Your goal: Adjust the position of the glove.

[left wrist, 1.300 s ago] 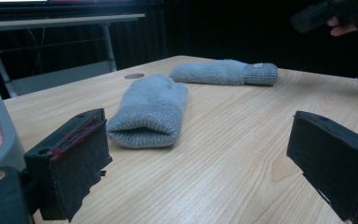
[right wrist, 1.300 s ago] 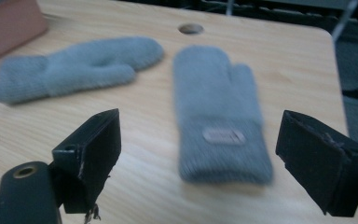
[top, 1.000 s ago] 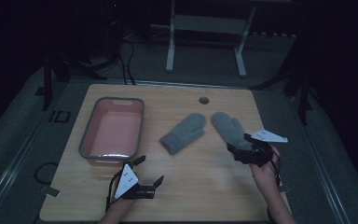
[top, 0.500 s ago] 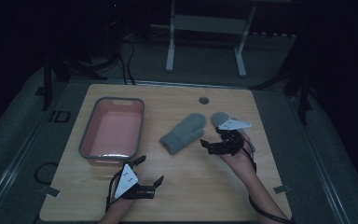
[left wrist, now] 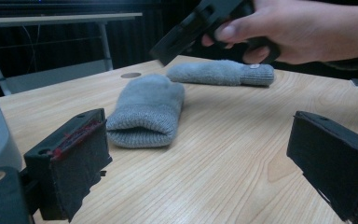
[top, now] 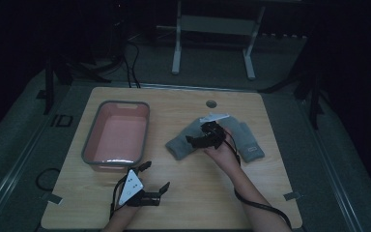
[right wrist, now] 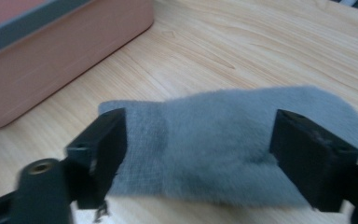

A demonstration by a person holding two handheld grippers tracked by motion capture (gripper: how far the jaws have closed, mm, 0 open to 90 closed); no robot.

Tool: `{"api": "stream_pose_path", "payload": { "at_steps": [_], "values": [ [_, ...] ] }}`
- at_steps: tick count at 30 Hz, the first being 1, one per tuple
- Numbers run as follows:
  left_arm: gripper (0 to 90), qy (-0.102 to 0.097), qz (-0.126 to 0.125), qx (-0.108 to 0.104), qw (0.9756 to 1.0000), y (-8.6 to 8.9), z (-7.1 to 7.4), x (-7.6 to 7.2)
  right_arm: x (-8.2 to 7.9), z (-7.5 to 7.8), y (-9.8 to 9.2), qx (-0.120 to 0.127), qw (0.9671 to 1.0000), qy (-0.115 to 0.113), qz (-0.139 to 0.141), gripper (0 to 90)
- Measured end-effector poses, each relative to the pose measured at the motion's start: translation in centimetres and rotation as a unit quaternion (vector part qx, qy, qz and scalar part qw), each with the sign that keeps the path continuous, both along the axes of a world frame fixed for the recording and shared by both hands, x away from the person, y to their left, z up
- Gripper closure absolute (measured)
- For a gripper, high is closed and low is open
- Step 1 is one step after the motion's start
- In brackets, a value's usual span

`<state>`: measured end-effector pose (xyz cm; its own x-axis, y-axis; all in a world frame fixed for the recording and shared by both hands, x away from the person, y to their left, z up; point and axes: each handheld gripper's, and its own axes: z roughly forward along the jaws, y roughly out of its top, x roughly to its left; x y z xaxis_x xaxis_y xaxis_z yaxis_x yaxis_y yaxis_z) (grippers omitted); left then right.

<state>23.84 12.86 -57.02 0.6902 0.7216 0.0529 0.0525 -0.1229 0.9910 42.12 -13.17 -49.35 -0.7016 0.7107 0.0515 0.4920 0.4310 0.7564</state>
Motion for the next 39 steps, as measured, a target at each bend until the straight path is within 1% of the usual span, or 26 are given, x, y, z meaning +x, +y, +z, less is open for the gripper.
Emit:
{"api": "stream_pose_path", "payload": {
  "at_steps": [2, 5, 6, 8, 9, 11, 12, 14, 16, 17, 18, 19, 21, 24, 26, 28, 30, 31, 34, 36, 38, 39],
  "values": [
    [5.7, 0.0, -0.001, 0.001, 1.0, 0.0, 0.0, 0.0, 0.6, -0.4, 0.4, -0.001, 0.9999, 0.004, -0.014, 24.9],
    [5.7, 0.001, -0.001, 0.001, 1.0, 0.0, 0.0, 0.0, 1.4, -1.0, 0.8, -0.006, 0.9995, 0.008, -0.03, 25.5],
    [5.8, 0.001, -0.001, 0.001, 1.0, 0.0, 0.0, 0.0, 1.7, -1.3, 1.0, -0.014, 0.9993, 0.01, -0.034, 25.5],
    [5.7, 0.002, -0.002, 0.001, 1.0, 0.0, 0.0, 0.0, 2.2, -1.8, 1.3, -0.022, 0.9988, 0.016, -0.04, 25.4],
    [5.7, 0.002, -0.003, 0.001, 1.0, 0.0, 0.0, 0.0, 2.4, -2.0, 1.4, -0.031, 0.9984, 0.018, -0.043, 25.0],
    [5.7, 0.003, -0.003, 0.001, 1.0, 0.0, 0.0, 0.0, 2.7, -2.7, 1.7, -0.041, 0.9979, 0.025, -0.042, 22.4],
    [5.7, 0.004, -0.003, 0.001, 1.0, 0.0, 0.0, 0.0, 2.8, -3.0, 1.9, -0.053, 0.9972, 0.026, -0.045, 21.3],
    [5.7, 0.003, -0.004, 0.001, 1.0, 0.0, 0.0, 0.0, 3.1, -3.8, 2.0, -0.064, 0.9962, 0.037, -0.046, 21.5],
    [5.8, 0.003, -0.004, 0.001, 1.0, 0.0, 0.0, 0.0, 3.4, -4.4, 2.0, -0.067, 0.9958, 0.044, -0.046, 26.0],
    [5.8, 0.004, -0.004, 0.001, 1.0, 0.0, 0.0, 0.0, 3.4, -4.5, 1.9, -0.069, 0.9959, 0.044, -0.04, 27.8],
    [5.7, 0.004, -0.004, 0.001, 1.0, 0.0, 0.0, 0.0, 3.5, -4.6, 1.9, -0.072, 0.9959, 0.042, -0.036, 31.2],
    [5.7, 0.004, -0.004, 0.001, 1.0, 0.0, 0.0, 0.0, 3.5, -4.7, 1.9, -0.073, 0.9958, 0.047, -0.029, 35.5],
    [5.7, 0.004, -0.004, 0.001, 1.0, 0.0, 0.0, 0.0, 3.6, -4.9, 1.9, -0.071, 0.9962, 0.047, -0.019, 41.3],
    [5.8, 0.004, -0.005, 0.002, 1.0, -0.1, 0.0, 0.0, 3.7, -5.0, 1.7, -0.064, 0.9966, 0.051, -0.007, 54.4],
    [5.7, 0.004, -0.005, 0.002, 1.0, -0.1, 0.0, 0.0, 3.7, -5.0, 1.7, -0.064, 0.9966, 0.053, 0.001, 63.6],
    [5.8, 0.004, -0.005, 0.002, 1.0, -0.1, 0.0, 0.0, 3.6, -4.7, 1.8, -0.069, 0.9961, 0.054, 0.006, 73.7],
    [5.7, 0.005, -0.005, 0.001, 1.0, 0.0, 0.0, 0.0, 3.5, -4.3, 1.9, -0.076, 0.9959, 0.048, 0.011, 79.7],
    [5.8, 0.005, -0.006, 0.002, 1.0, 0.0, 0.0, 0.0, 3.4, -4.0, 1.9, -0.082, 0.9956, 0.042, 0.014, 80.7],
    [5.7, 0.005, -0.006, 0.002, 1.0, 0.0, 0.0, 0.0, 3.2, -2.9, 1.7, -0.08, 0.9959, 0.031, 0.029, 81.8],
    [5.7, 0.005, -0.006, 0.002, 1.0, 0.0, 0.0, 0.0, 2.9, -1.8, 1.3, -0.078, 0.9958, 0.012, 0.045, 81.9],
    [5.7, 0.005, -0.005, 0.002, 1.0, 0.0, 0.0, 0.0, 2.6, -0.6, 0.8, -0.081, 0.9946, 0.002, 0.066, 81.9],
    [5.7, 0.005, -0.005, 0.002, 1.0, 0.0, 0.0, 0.0, 2.4, -0.1, 0.5, -0.078, 0.9943, 0.001, 0.072, 81.9]
  ]
}}
